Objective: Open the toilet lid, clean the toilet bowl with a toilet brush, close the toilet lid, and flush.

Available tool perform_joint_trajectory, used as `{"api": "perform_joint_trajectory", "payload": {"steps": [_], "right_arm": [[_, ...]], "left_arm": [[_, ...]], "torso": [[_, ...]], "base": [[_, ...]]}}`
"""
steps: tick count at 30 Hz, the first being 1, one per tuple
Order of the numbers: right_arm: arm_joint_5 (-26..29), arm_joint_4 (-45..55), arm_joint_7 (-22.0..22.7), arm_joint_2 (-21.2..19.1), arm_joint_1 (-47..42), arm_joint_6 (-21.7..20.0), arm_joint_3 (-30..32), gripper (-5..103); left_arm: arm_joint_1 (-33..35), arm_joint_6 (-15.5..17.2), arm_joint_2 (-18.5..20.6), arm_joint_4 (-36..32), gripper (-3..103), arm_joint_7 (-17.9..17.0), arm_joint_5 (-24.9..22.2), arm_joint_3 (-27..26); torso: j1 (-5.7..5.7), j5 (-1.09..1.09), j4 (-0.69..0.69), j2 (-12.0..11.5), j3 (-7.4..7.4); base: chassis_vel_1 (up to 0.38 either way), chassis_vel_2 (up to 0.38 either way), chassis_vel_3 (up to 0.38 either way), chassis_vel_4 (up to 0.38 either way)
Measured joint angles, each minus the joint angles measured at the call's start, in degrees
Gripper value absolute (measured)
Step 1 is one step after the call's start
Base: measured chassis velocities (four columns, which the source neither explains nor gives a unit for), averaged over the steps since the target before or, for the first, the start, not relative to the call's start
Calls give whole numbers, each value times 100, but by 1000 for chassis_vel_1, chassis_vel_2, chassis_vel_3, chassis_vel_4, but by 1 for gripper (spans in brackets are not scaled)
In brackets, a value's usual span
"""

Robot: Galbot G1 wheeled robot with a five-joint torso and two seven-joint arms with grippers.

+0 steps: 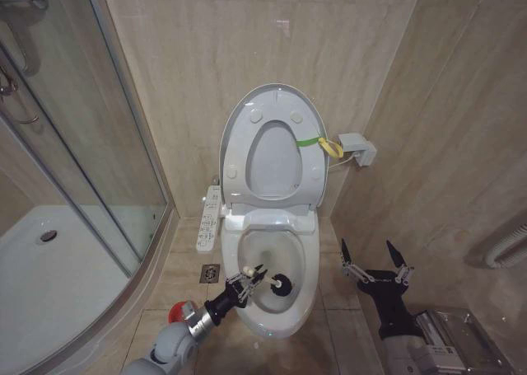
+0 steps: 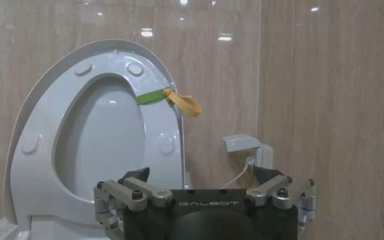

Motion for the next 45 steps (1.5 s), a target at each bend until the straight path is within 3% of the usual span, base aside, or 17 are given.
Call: {"api": "perform_joint_trajectory", "payload": {"steps": [24,34,45], "right_arm": [[0,0,0,0,0,0,0,100],[0,0,0,0,0,0,0,100],[0,0,0,0,0,0,0,100]], "left_arm": [[-601,20,164,42,17,-1,-332,99],[-861,20,-50,204,17,-126,-375,206],[-1298,135,-607,678,17,-240,-205,531]], "torso": [[0,1,1,1,-1],[0,2,0,1,-1],[-1,2,0,1,0]], "base": [[0,0,0,0],[0,0,0,0],[0,0,0,0]]}}
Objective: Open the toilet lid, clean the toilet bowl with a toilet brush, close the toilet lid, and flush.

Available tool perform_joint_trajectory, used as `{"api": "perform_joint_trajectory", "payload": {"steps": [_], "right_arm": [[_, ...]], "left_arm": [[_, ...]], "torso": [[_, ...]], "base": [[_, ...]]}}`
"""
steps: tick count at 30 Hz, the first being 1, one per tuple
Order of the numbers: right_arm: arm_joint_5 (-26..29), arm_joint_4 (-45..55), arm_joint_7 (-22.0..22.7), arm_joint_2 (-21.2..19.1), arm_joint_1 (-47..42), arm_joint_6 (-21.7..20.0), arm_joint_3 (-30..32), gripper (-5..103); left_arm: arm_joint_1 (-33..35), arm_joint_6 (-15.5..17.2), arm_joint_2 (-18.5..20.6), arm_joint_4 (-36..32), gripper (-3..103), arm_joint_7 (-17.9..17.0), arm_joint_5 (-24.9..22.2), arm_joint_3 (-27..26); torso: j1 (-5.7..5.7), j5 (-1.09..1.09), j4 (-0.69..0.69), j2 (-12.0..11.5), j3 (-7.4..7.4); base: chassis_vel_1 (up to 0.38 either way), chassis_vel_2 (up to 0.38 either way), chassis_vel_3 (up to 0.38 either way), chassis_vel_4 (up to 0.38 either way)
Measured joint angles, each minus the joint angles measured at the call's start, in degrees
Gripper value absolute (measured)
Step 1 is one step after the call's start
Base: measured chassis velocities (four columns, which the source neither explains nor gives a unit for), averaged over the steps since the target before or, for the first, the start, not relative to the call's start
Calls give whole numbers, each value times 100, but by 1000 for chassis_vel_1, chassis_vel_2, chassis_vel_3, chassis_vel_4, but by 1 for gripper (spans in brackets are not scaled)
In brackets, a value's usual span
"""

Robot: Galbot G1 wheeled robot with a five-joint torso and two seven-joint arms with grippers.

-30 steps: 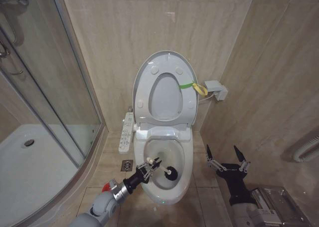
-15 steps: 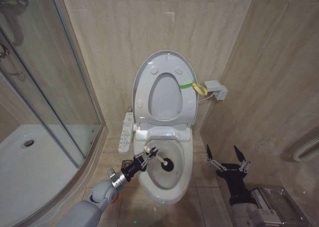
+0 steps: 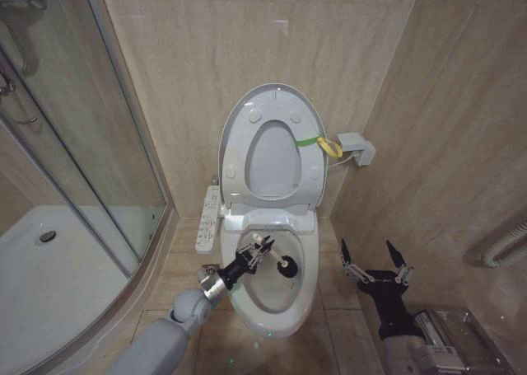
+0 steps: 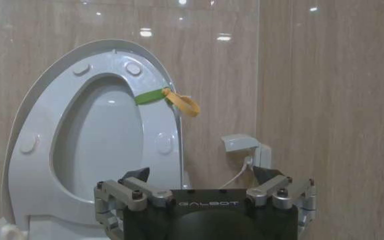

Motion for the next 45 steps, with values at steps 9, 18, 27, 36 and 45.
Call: {"api": "perform_joint_trajectory", "payload": {"steps": [9,18,27,36,45], "right_arm": [[0,0,0,0,0,0,0,100],[0,0,0,0,0,0,0,100],[0,0,0,0,0,0,0,100],[0,0,0,0,0,0,0,100],[0,0,0,0,0,0,0,100]], "left_arm": [[-31,-4,-115,226,17,-25,51,148],[-39,-89,-351,588,17,54,168,159],[-270,25,-440,235,17,-192,-56,324],[-15,-87,-593,545,17,-44,83,165],[-41,-190,-703,876,17,60,150,11]], "torso": [[0,0,2,0,0],[0,-1,1,0,0],[0,-1,-2,0,0],[0,-1,2,1,-1],[0,-1,1,0,0]], "base": [[0,0,0,0],[0,0,0,0],[0,0,0,0],[0,0,0,0],[0,0,0,0]]}}
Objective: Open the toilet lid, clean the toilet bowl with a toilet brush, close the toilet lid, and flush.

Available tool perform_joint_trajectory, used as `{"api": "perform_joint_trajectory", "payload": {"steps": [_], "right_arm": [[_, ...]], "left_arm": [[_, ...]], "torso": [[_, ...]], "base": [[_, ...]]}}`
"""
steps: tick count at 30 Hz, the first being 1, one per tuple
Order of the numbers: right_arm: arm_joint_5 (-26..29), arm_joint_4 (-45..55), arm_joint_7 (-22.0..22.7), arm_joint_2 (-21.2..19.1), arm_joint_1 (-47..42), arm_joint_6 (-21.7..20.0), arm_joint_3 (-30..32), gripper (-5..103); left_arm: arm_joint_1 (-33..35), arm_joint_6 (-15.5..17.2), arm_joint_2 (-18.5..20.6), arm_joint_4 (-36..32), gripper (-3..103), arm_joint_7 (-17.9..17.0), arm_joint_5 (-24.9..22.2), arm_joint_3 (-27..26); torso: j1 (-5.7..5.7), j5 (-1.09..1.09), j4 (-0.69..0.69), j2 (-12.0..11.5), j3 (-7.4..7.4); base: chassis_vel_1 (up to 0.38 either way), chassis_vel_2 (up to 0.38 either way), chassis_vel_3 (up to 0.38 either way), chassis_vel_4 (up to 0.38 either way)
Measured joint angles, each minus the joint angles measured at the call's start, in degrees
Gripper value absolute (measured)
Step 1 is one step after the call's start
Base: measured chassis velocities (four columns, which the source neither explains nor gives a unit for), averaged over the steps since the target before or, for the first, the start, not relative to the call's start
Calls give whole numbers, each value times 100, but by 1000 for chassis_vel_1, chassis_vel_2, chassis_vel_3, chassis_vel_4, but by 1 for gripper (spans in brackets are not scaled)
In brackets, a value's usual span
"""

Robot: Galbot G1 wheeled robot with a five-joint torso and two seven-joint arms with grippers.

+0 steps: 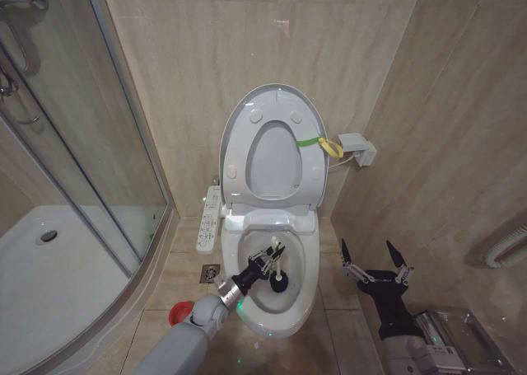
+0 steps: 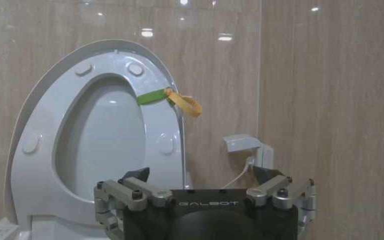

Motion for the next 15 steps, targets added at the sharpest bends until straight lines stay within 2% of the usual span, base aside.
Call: {"api": "perform_joint_trajectory", "payload": {"steps": [7,15], "right_arm": [[0,0,0,0,0,0,0,100],[0,0,0,0,0,0,0,100]], "left_arm": [[-158,97,-160,-460,17,-85,-169,122],[-36,8,-280,-100,17,57,-58,84]], "torso": [[1,0,-3,0,1],[1,0,0,0,0]], "base": [[0,0,0,0],[0,0,0,0]]}}
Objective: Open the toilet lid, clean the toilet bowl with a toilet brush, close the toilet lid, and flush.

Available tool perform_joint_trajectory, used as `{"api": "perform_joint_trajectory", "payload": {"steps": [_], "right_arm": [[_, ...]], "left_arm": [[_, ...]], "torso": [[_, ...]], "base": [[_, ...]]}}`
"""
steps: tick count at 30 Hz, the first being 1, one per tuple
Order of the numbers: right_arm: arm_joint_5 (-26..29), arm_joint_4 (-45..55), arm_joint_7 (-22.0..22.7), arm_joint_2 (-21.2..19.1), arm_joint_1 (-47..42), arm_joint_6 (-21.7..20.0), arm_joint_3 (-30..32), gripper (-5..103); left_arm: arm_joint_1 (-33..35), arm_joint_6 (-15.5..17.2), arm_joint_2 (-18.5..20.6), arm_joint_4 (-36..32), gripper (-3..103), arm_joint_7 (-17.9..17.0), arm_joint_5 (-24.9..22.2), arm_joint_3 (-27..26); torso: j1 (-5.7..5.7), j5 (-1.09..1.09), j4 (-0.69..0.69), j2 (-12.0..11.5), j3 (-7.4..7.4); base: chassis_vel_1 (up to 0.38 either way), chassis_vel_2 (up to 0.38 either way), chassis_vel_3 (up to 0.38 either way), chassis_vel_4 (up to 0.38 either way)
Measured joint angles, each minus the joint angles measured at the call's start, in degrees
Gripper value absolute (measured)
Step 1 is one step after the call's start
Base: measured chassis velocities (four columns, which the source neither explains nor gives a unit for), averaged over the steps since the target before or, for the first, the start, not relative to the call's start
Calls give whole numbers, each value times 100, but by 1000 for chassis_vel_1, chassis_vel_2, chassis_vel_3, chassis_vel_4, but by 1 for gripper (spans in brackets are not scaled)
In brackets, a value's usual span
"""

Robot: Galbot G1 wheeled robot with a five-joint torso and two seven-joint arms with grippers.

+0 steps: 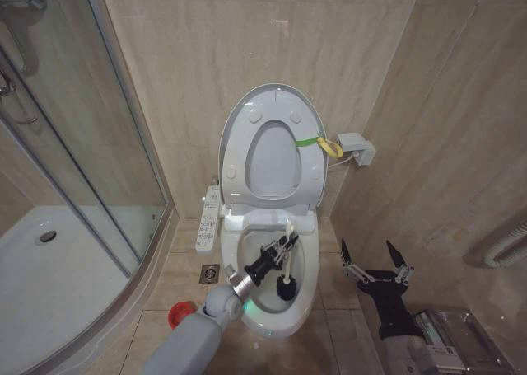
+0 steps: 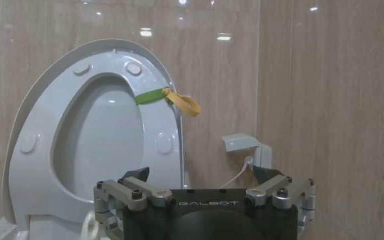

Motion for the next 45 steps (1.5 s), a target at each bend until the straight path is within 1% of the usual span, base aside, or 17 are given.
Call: {"api": "perform_joint_trajectory", "payload": {"steps": [3,5,6,9,13,14,18,21,24,27,30,32,35,38,41,43,45], "right_arm": [[0,0,0,0,0,0,0,100],[0,0,0,0,0,0,0,100],[0,0,0,0,0,0,0,100],[0,0,0,0,0,0,0,100],[0,0,0,0,0,0,0,100],[0,0,0,0,0,0,0,100],[0,0,0,0,0,0,0,100],[0,0,0,0,0,0,0,100],[0,0,0,0,0,0,0,100],[0,0,0,0,0,0,0,100],[0,0,0,0,0,0,0,100],[0,0,0,0,0,0,0,100],[0,0,0,0,0,0,0,100],[0,0,0,0,0,0,0,100],[0,0,0,0,0,0,0,100],[0,0,0,0,0,0,0,100],[0,0,0,0,0,0,0,100]], "left_arm": [[54,-76,4,275,17,89,99,-111],[73,-83,34,326,17,96,116,-138],[89,-83,69,318,17,97,116,-150],[86,-60,124,208,18,75,92,-153],[13,52,178,-156,18,-49,-59,-115],[-12,83,171,-239,18,-72,-94,-104],[-48,130,65,-382,17,-116,-175,-65],[64,95,-115,-179,17,-52,-91,-38],[117,35,-158,26,17,-11,-4,-33],[97,12,-148,159,17,-34,39,-33],[-3,11,-38,242,17,-155,18,-56],[-58,34,29,215,17,-189,-17,-56],[-162,129,158,86,17,-273,-100,-4],[-378,220,319,-155,17,-389,-248,73],[-545,244,385,-204,17,-419,-324,119],[-797,250,435,-126,17,-430,-411,182],[-875,250,439,-62,17,-430,-428,215]], "torso": [[-2,-1,-1,1,-2],[-1,0,-1,0,-1],[-1,1,2,0,0],[-1,1,0,0,-1],[-1,0,-2,0,1],[-1,0,-4,0,1],[-1,0,-3,0,1],[-1,0,0,0,0],[-1,0,1,0,0],[-2,-2,-1,1,-2],[-2,-2,-3,1,-2],[-1,-1,-1,1,-1],[0,0,1,-1,1],[1,1,-1,-1,1],[1,1,-1,-1,1],[1,1,-2,-1,1],[1,1,-1,-1,1]], "base": [[0,0,0,0],[0,0,0,0],[0,0,0,0],[0,0,0,0],[0,0,0,0],[0,0,0,0],[0,0,0,0],[0,0,0,0],[0,0,0,0],[0,0,0,0],[0,0,0,0],[0,0,0,0],[0,0,0,0],[0,0,0,0],[0,0,0,0],[0,0,0,0],[0,0,0,0]]}}
